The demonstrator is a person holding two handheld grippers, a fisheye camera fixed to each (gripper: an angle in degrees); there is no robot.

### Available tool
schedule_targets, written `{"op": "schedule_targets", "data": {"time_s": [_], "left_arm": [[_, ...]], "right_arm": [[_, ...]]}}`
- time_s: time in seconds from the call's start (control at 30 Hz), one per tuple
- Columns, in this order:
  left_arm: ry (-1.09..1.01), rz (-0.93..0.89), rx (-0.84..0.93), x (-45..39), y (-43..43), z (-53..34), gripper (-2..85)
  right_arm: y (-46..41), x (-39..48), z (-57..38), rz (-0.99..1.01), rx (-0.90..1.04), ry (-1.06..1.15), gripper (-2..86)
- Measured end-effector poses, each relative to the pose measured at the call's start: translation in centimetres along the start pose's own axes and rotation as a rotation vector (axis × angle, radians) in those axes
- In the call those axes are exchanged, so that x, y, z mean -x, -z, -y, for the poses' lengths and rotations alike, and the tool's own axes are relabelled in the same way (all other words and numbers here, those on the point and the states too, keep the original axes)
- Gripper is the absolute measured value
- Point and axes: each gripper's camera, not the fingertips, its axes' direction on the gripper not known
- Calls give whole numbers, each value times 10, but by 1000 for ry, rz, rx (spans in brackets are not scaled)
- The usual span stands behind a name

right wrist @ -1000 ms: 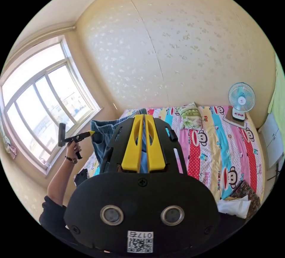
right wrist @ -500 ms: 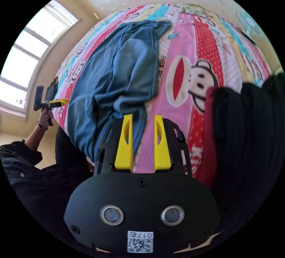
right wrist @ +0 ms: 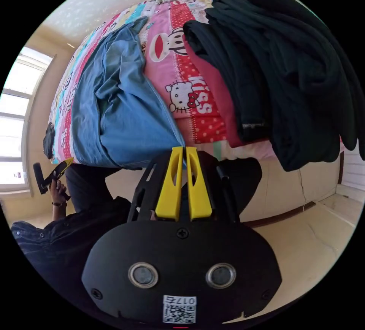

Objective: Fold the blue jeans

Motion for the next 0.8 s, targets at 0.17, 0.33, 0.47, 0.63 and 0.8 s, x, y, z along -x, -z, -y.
{"op": "schedule_targets", "data": {"time_s": [0.17, 0.33, 0.47, 0.63, 0.8], "left_arm": [[-50, -20, 131, 13, -27, -1, 126], [-41, -3, 240, 18, -21, -14, 13], [2, -265, 252, 34, 26, -52, -2], [165, 0, 198, 77, 85, -111, -5], [209, -203, 116, 102, 116, -150, 21]], "right_arm": [[11, 36, -2, -57, -110, 103, 117], [-6, 85, 8, 220, -97, 269, 110], [-27, 107, 16, 286, 12, 337, 99], [-32, 77, 22, 225, 10, 270, 90], [-11, -6, 34, 197, -75, 69, 95]]}}
